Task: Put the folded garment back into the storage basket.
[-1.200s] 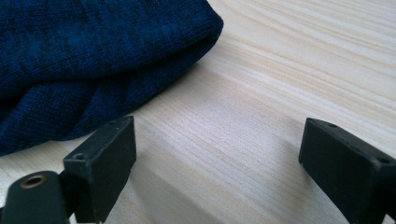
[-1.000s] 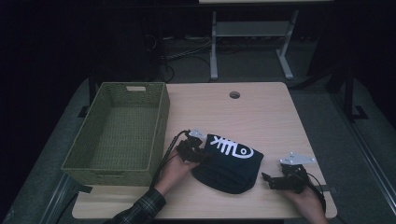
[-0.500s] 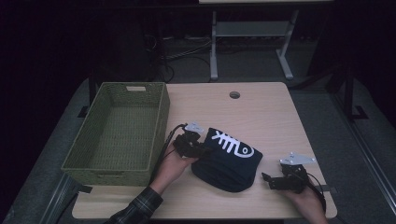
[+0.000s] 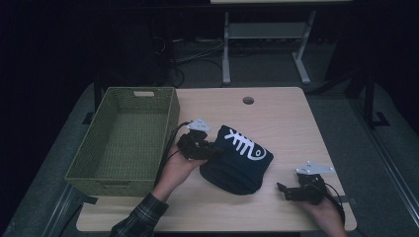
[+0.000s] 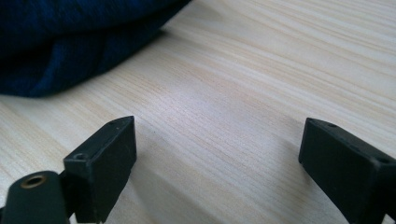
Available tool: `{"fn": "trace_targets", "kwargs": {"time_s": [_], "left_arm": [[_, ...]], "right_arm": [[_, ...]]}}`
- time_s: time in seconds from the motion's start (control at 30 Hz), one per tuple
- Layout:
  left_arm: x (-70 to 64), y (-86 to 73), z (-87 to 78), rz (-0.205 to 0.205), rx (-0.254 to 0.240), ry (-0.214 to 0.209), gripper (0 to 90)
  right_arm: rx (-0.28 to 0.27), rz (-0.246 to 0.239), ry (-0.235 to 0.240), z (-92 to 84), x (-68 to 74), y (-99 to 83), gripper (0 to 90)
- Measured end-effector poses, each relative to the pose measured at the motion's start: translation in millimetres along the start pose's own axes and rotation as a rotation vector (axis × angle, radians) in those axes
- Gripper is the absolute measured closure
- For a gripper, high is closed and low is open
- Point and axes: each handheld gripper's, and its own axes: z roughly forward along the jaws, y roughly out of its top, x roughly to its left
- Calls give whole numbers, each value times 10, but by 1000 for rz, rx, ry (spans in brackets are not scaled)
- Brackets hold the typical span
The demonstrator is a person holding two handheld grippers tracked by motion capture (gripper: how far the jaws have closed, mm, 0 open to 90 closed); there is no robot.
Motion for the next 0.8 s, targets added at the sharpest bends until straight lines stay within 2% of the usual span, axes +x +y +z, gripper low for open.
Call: {"fn": "trace_targets", "kwargs": {"time_s": [0.3,0.8], "left_arm": [[-6,98,-191,29,-24,-1,705],[75,196,-475,23,-44,-9,704]], "right_arm": [[0,0,1,0,0,0,110],[0,1,2,-1,1,0,111]]}}
